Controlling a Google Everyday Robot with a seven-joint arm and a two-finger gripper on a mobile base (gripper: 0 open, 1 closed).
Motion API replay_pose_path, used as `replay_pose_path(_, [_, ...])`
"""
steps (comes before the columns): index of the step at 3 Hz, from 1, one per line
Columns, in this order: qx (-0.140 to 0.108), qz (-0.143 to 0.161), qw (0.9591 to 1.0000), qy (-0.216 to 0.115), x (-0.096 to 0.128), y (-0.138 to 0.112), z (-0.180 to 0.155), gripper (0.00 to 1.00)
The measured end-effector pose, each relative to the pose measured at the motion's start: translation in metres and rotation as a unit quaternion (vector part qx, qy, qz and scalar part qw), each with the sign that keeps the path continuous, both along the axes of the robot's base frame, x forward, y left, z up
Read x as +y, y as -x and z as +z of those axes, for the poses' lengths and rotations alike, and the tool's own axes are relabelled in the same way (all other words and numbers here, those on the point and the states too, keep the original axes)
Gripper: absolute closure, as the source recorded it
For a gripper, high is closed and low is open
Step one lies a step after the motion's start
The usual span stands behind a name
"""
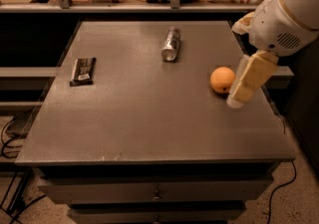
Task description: Pick rxbar chocolate
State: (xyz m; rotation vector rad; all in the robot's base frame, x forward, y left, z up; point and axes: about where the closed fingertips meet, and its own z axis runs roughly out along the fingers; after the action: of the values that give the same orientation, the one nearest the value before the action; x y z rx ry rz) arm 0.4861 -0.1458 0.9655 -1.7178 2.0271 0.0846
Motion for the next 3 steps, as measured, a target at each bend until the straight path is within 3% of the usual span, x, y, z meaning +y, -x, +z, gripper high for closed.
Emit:
replay_pose_path(1, [-0.011,0.009,0.9987,-0.048,0.043,-0.032,-0.012,0.00])
replay_pose_path(2, [-0.009,0.008,0.9987,-0.051,0.044,-0.033,-0.013,0.00])
replay_pose_path(3, [0.008,0.042,0.9962,-0.076,0.083,-0.052,-0.025,0.00])
